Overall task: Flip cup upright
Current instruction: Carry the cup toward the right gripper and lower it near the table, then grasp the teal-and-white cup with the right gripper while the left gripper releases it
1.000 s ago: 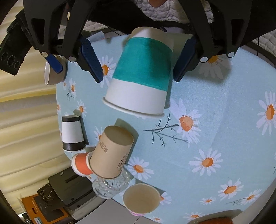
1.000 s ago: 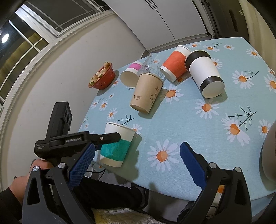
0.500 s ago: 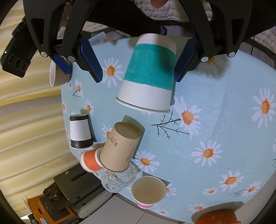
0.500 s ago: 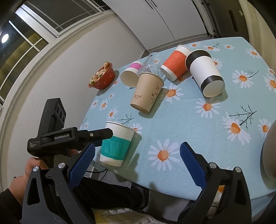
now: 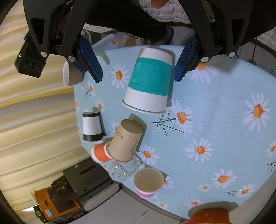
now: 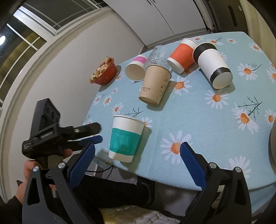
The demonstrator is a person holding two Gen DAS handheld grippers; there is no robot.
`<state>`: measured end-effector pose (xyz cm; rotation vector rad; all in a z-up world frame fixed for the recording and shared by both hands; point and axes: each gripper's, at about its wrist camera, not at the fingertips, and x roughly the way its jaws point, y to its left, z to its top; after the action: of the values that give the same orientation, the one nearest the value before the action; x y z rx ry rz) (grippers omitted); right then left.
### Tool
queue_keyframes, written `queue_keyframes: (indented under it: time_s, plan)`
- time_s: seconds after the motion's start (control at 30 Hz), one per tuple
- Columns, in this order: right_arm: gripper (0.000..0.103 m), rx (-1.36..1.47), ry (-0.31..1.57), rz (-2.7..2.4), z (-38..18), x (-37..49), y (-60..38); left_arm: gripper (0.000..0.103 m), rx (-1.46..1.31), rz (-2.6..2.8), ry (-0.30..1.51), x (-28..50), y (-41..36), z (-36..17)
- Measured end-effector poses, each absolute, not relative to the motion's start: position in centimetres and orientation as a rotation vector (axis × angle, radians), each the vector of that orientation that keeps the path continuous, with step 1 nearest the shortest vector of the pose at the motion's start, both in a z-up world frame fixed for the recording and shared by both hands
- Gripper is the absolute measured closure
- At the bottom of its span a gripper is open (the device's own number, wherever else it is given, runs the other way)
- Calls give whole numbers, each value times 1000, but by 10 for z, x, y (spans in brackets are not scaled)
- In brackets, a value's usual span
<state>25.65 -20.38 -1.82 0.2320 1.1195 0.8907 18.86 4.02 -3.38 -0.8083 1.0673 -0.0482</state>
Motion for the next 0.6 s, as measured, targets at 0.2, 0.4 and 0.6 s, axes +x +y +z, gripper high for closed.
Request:
queue_keyframes:
  time_s: [0.2,0.4,0.6]
  plan:
    - [5,162,1158,885,-8,249,-175,21,-806,-72,1003,158,58,-17]
    - [5,93,1228,848,-8,249,-141,21,-806,-86,935,124,72,-11]
    - [5,70,1341,772,-18,260,-113,21,-819,-96,850,90,84,-17]
